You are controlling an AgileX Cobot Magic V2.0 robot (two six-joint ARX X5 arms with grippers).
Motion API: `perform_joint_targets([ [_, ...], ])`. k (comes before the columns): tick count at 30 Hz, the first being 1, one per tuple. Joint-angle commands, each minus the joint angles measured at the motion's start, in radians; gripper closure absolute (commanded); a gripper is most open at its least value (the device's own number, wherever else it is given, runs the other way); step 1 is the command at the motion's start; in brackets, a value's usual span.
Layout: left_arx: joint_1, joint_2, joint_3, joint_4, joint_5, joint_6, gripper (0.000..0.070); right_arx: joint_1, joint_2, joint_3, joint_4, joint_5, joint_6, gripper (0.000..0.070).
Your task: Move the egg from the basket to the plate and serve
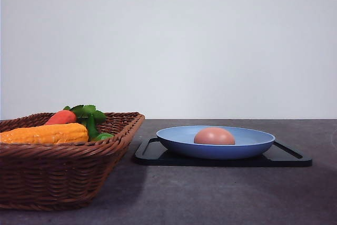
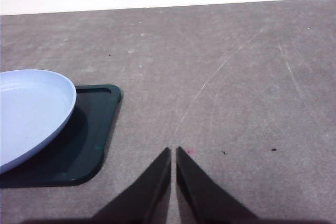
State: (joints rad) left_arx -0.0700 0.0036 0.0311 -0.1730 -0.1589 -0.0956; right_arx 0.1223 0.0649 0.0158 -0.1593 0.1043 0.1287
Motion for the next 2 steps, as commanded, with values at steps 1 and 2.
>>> perform_joint_targets([
  [1,0.001,-0.001,-0.027,-0.006,-0.003,-0.003,0.07,0.0,-0.003,-0.005,0.006,0.002,0.01,0.07],
  [2,0.001,-0.001,-0.027,-0.006,-0.003,-0.003,0.07,0.0,-0.003,-0.005,0.006,0.002,0.01,0.07],
])
